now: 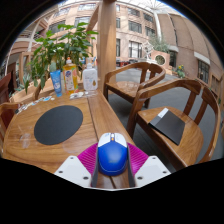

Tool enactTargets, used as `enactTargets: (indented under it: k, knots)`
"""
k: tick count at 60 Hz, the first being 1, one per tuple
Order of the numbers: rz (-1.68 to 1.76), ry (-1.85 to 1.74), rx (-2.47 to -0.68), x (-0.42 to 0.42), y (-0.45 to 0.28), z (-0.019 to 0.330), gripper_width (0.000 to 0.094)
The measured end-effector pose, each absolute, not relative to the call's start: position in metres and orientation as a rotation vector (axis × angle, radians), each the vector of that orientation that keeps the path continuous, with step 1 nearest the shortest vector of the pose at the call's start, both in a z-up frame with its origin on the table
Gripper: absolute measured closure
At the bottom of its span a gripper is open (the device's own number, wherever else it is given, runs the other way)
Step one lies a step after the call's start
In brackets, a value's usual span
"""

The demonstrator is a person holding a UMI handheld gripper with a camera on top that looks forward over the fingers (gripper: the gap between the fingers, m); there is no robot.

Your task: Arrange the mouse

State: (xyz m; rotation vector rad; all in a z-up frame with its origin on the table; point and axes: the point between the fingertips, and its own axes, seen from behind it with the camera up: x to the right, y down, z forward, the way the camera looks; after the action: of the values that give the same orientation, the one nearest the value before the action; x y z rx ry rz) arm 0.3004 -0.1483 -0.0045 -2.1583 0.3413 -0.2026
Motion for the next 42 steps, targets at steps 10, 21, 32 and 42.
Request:
enactTargets:
  k: [10, 21, 32, 42]
  knots:
    - [-0.211, 0.34, -2.173, 0.302, -0.149, -0.002, 0.0552]
    - [-0.253, 0.315, -2.027, 0.312, -0.12, 0.078, 0.0551]
    - [-0.18, 0.229, -1.845, 0.278, -0.055, 0.182, 0.0552]
    - [-0.052, 0.114, -1.892, 0.203, 0.001, 0.169, 0.0554]
